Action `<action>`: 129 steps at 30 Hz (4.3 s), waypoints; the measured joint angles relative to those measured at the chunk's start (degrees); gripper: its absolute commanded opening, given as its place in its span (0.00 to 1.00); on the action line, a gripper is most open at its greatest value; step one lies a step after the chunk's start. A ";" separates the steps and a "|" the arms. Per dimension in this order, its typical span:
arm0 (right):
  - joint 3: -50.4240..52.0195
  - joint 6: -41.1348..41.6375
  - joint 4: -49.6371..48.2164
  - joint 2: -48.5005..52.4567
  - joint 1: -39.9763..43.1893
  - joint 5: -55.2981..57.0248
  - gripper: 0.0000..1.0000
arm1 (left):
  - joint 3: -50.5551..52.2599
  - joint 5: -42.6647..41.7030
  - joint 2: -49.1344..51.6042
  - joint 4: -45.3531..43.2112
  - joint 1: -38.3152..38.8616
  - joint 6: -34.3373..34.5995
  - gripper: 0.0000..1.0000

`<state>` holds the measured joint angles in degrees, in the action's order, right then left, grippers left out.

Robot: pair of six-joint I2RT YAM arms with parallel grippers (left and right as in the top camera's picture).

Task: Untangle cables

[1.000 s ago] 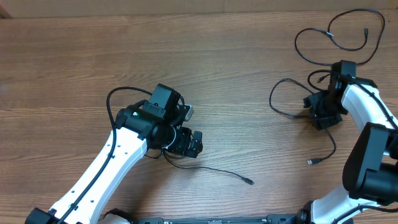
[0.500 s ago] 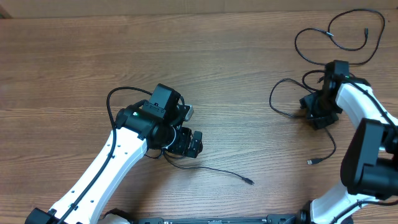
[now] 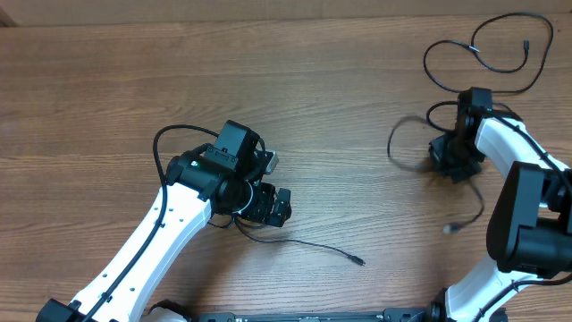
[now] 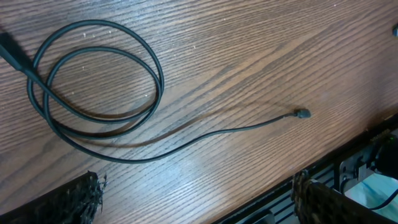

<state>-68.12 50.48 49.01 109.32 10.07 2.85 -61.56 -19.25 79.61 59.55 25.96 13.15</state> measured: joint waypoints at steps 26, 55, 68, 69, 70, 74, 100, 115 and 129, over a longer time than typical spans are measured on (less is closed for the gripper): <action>-26.38 -22.80 9.64 -0.66 8.31 21.66 0.04 | 0.00 0.02 0.00 0.00 0.00 0.00 1.00; -19.06 -39.78 -10.45 -0.66 9.70 13.35 0.58 | 0.00 0.02 0.00 0.02 0.00 0.00 0.99; -17.73 -38.51 -4.28 0.11 9.86 5.97 0.91 | 0.00 0.00 0.00 0.02 0.00 0.00 0.99; -17.73 -37.70 -3.34 0.52 9.86 6.38 0.91 | 0.00 0.00 0.00 0.00 0.00 0.00 0.99; -17.73 -36.87 -2.47 0.96 9.88 6.75 0.90 | 0.00 0.00 0.00 0.00 0.00 0.00 1.00; -17.68 -35.10 0.02 2.97 10.16 7.61 0.91 | 0.00 0.02 0.00 0.02 0.00 0.00 0.99; -17.57 -32.96 2.73 9.25 15.34 -0.37 0.04 | 0.00 0.02 0.00 0.00 0.00 0.00 1.00; -17.57 -38.34 0.57 9.46 15.34 -11.45 0.04 | 0.00 0.02 0.00 0.00 0.00 0.00 1.00; -17.57 -41.88 -7.61 9.46 15.39 -7.08 0.04 | 0.00 0.02 0.00 0.00 0.00 0.00 1.00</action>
<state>-85.69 8.60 41.41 118.78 25.45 -4.23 -61.56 -19.22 79.61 59.55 25.96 13.15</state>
